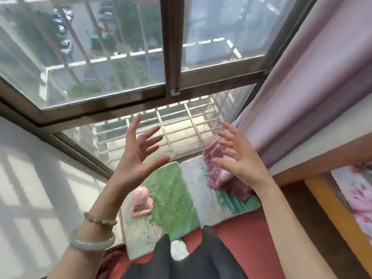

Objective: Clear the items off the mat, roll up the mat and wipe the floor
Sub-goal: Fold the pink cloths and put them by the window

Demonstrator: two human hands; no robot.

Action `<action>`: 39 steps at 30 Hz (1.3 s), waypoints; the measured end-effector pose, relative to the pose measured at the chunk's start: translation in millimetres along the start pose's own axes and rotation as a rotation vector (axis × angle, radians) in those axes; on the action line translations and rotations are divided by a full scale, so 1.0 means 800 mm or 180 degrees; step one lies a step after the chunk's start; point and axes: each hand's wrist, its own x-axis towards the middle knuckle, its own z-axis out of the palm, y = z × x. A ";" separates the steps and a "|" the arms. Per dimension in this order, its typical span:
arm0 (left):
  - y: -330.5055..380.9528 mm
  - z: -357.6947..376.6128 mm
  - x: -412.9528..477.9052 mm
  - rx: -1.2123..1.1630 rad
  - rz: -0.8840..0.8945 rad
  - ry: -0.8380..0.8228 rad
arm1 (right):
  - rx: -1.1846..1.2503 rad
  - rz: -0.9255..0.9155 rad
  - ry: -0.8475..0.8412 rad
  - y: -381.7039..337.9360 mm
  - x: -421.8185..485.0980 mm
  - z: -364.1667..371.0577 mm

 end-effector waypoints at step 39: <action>0.157 0.613 -0.216 0.0045 0.0906 -0.5323 | 0.0211 0.1120 0.5382 0.036 -0.765 -0.124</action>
